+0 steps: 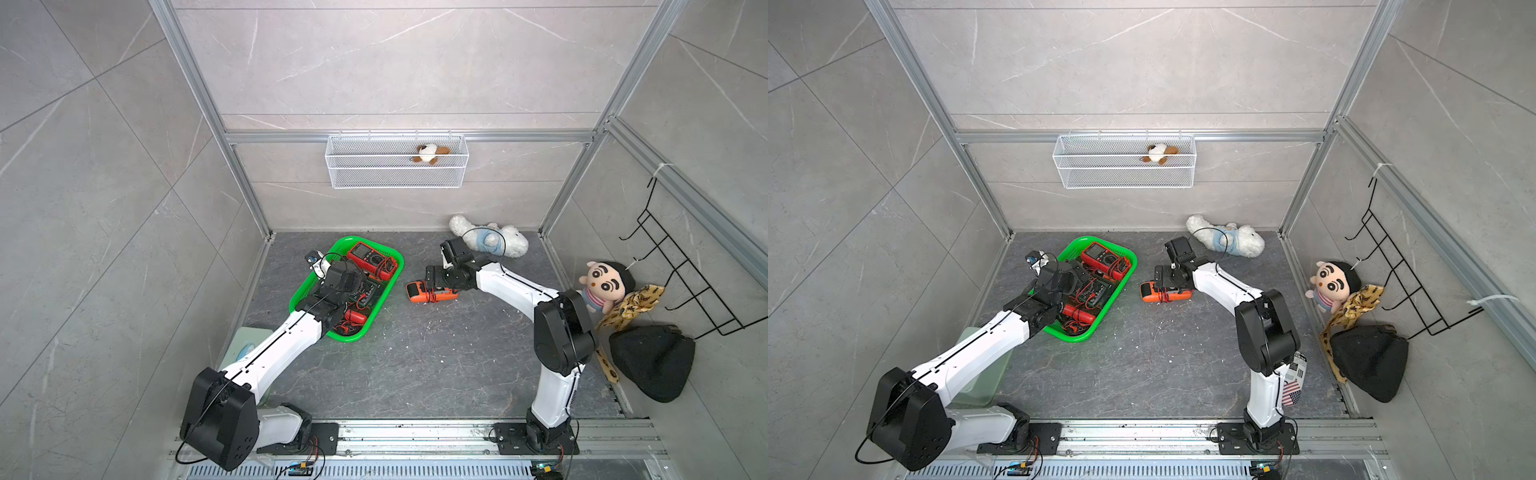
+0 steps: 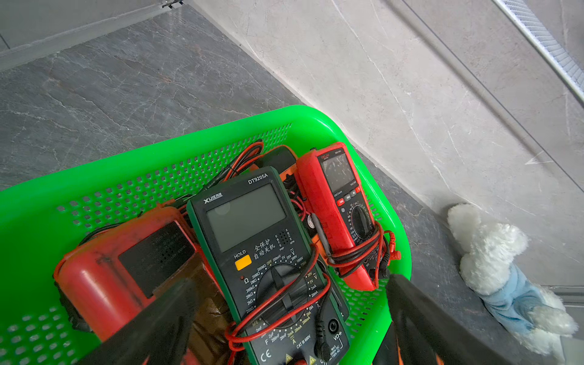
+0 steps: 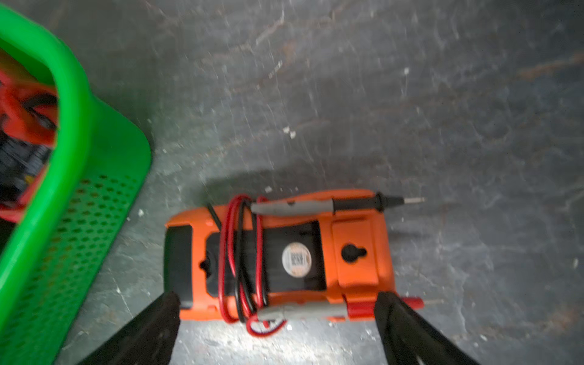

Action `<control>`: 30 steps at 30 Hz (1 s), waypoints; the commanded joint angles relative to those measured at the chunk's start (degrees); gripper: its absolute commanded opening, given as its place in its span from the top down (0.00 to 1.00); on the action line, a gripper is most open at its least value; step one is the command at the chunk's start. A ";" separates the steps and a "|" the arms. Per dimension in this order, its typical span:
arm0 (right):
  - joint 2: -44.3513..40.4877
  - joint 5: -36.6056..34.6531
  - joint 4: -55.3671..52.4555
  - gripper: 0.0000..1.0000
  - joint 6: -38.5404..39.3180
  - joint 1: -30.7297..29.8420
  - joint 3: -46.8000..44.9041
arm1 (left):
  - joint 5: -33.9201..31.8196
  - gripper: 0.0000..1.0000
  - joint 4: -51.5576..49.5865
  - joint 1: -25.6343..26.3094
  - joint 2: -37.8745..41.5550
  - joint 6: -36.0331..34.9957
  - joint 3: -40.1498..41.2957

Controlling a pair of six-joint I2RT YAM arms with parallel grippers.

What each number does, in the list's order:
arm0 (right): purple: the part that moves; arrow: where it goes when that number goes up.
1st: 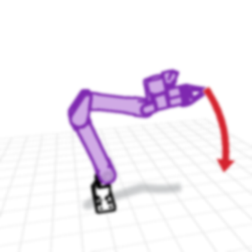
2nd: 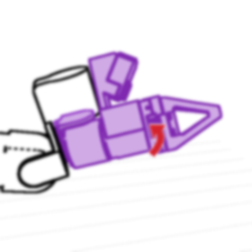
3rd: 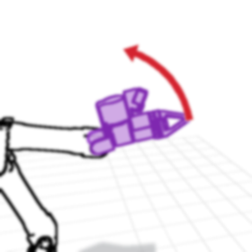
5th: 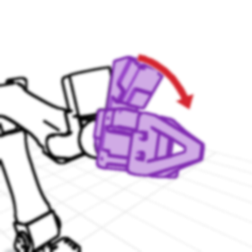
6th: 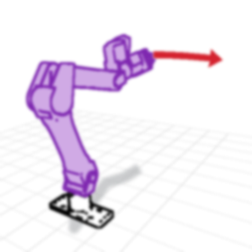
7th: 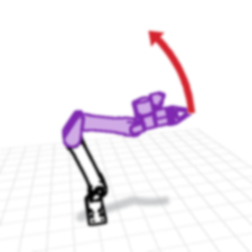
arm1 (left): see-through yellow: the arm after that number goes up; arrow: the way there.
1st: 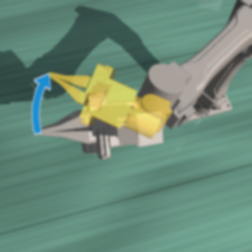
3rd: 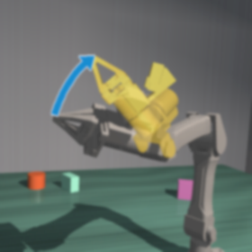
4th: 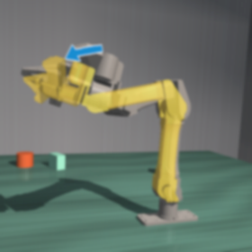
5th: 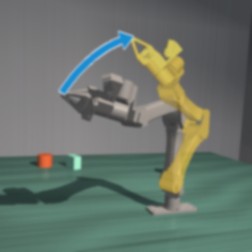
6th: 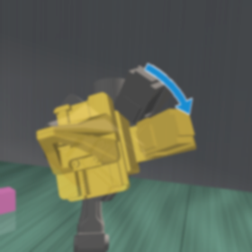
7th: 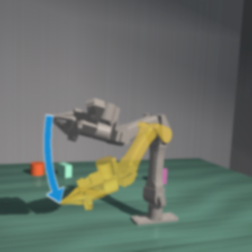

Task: Put the multimeter into the basket
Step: Pick up the multimeter from the center of the board.

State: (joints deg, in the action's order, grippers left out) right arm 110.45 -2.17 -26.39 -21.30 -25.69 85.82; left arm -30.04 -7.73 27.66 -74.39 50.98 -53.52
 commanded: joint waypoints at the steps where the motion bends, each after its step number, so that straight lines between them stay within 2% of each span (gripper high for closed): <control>1: 4.41 1.61 -2.30 0.00 6.71 1.04 5.09 | -2.03 0.02 -0.14 0.11 1.92 -0.75 -0.10; 7: 12.05 14.35 -4.48 0.00 12.08 5.98 12.96 | -2.09 0.02 -0.31 0.11 2.19 -0.64 0.10; 14: 14.73 23.37 -7.85 0.00 14.93 7.50 14.96 | -3.21 0.02 -0.79 0.06 2.61 -0.66 0.39; 23: 9.19 26.06 -6.46 0.00 15.09 7.45 5.94 | -3.96 0.02 -1.68 0.11 2.89 -0.68 0.45; 30: 7.04 24.15 -5.46 0.00 16.65 6.90 1.39 | -4.67 0.02 -1.85 0.10 3.20 -0.62 0.44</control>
State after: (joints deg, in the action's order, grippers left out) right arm 120.14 22.48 -31.92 -6.52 -18.17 88.66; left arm -32.95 -9.02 27.66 -72.97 50.96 -52.95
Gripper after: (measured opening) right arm 0.997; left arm 0.983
